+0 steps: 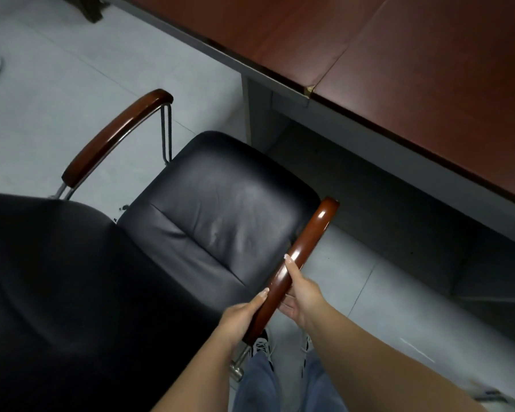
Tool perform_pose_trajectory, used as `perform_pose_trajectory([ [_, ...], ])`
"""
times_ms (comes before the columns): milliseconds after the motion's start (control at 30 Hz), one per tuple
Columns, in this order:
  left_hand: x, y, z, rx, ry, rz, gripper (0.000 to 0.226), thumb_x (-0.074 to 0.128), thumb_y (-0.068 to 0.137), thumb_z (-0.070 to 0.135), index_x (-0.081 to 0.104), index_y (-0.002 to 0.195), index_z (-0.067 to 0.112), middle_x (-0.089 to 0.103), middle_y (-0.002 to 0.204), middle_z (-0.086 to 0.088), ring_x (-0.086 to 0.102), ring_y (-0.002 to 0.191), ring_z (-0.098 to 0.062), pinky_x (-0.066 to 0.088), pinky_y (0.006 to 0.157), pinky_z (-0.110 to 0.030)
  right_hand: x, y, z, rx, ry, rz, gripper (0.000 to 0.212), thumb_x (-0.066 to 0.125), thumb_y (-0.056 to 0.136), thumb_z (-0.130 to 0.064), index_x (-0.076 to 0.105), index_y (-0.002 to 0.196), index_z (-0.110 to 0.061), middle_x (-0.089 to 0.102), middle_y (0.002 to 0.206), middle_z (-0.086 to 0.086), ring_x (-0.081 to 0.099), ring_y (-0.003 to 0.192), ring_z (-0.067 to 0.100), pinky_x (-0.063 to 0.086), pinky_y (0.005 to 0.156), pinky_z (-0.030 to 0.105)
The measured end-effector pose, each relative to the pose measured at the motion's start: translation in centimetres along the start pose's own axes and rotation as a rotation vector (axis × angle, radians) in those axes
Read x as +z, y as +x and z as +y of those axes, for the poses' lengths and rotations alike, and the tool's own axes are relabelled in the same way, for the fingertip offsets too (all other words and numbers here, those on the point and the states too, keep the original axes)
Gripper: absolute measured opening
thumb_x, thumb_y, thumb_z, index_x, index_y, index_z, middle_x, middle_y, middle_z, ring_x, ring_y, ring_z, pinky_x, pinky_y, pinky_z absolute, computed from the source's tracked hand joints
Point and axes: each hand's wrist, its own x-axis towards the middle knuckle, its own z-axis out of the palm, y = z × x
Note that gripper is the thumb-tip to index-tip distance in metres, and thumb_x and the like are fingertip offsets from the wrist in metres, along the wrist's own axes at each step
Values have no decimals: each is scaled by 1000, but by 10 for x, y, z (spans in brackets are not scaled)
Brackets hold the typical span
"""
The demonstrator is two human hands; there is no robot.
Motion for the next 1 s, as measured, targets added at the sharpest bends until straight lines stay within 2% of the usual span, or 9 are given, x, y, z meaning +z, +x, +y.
perform_pose_trajectory([
  [100, 2, -1, 0, 3, 6, -23, 38, 58, 84, 51, 67, 86, 15, 65, 78, -1, 58, 66, -8, 41, 40, -12, 4, -8, -2, -12, -31, 38, 49, 58, 86, -49, 58, 108, -5, 67, 94, 7, 65, 92, 25, 51, 76, 32],
  [200, 2, -4, -4, -8, 9, -70, 41, 55, 85, 54, 66, 100, 17, 66, 87, 0, 60, 78, -10, 45, 59, -19, 7, -21, -6, -24, -16, 46, 40, 52, 92, -43, 53, 109, -6, 61, 100, 7, 61, 105, 28, 47, 79, 32],
  [300, -2, -26, -2, 34, -82, -74, 65, 57, 78, 63, 61, 120, 13, 63, 116, -4, 60, 101, -15, 46, 92, -29, 8, -42, 3, -85, -79, 48, 39, 51, 93, -42, 56, 108, -6, 55, 81, 4, 58, 75, 19, 47, 71, 25],
  [367, -4, -43, -2, 75, -173, -64, 83, 63, 66, 69, 58, 125, 10, 60, 123, -4, 58, 109, -16, 41, 101, -30, 5, -60, 11, -114, -59, 44, 31, 52, 93, -40, 55, 95, -9, 51, 73, 3, 50, 67, 17, 44, 63, 23],
  [500, -1, -90, -2, 193, -323, -40, 50, 51, 91, 44, 55, 125, 8, 58, 124, -8, 52, 120, -22, 36, 93, -28, -7, -101, 27, -165, 25, 4, 29, 55, 92, -38, 57, 96, -9, 63, 84, 7, 61, 76, 17, 49, 66, 23],
  [600, 11, -129, -13, 306, -398, -53, 27, 50, 93, 37, 63, 92, 14, 68, 95, -2, 63, 90, -15, 46, 81, -24, -20, -137, 40, -245, 54, -46, 28, 57, 91, -38, 61, 92, -10, 66, 80, 7, 60, 67, 16, 51, 64, 25],
  [733, 36, -175, -36, 371, -456, -58, 30, 53, 92, 36, 65, 93, 9, 71, 85, -6, 65, 82, -17, 50, 83, -30, -47, -186, 65, -328, 120, -102, 28, 54, 92, -37, 61, 82, -12, 60, 64, 4, 48, 53, 12, 40, 51, 22],
  [900, 60, -227, -73, 439, -419, -62, 28, 55, 91, 33, 66, 88, 8, 69, 85, -9, 65, 80, -19, 51, 82, -31, -86, -234, 105, -408, 162, -101, 29, 54, 92, -36, 63, 89, -8, 60, 66, 4, 49, 56, 13, 41, 57, 23],
  [1000, 67, -252, -87, 455, -404, -74, 28, 55, 91, 33, 66, 84, 9, 67, 78, -8, 64, 74, -18, 52, 76, -29, -101, -256, 123, -424, 187, -78, 28, 56, 91, -36, 61, 85, -9, 50, 60, 2, 44, 54, 12, 39, 55, 23],
])
